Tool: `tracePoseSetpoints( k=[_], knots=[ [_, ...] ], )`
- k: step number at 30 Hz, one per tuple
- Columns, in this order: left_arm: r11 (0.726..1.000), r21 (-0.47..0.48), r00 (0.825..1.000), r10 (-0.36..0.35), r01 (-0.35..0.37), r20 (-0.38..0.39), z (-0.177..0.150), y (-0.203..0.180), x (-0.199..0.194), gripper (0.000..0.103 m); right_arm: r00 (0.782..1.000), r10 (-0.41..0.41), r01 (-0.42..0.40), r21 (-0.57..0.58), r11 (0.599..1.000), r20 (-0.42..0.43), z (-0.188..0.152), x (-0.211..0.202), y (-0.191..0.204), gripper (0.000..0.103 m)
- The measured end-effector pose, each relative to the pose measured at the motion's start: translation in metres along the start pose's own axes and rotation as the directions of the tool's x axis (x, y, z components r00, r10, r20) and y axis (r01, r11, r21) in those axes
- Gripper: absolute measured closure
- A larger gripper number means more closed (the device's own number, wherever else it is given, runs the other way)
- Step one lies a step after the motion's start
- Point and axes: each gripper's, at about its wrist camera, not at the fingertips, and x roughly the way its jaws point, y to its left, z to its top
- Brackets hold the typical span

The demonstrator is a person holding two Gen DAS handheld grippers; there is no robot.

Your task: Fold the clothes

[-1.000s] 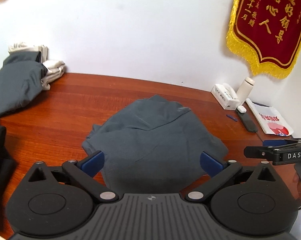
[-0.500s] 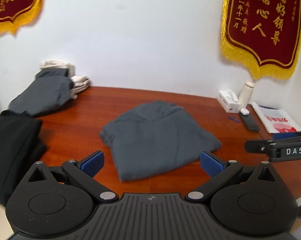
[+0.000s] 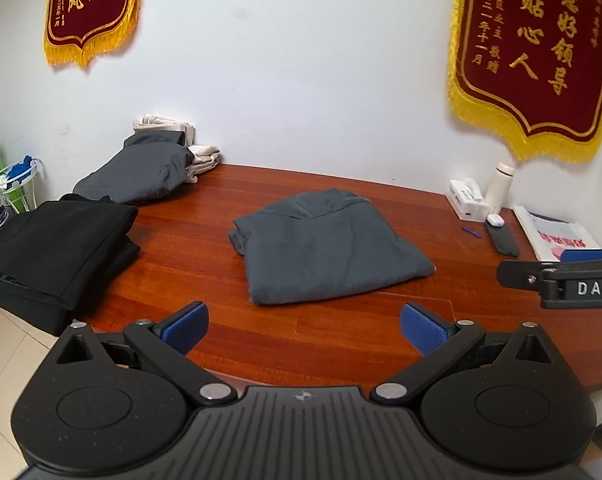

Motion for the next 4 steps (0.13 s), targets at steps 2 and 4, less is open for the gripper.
tracePoseSetpoints(
  k=[2,4],
  knots=[
    [1.000,0.004,1.000,0.001,-0.001,0.003,-0.0033,0.0006,-0.0072,0.000,1.000,0.001,-0.001,0.002,1.000,-0.002,-0.0044,-0.0064,0.0029,0.001],
    [1.000,0.011,1.000,0.004,-0.004,0.006,-0.0058,0.0006,-0.0130,0.000,1.000,0.003,-0.003,0.003,1.000,0.001,-0.0074,-0.0107,0.0061,0.001]
  ],
)
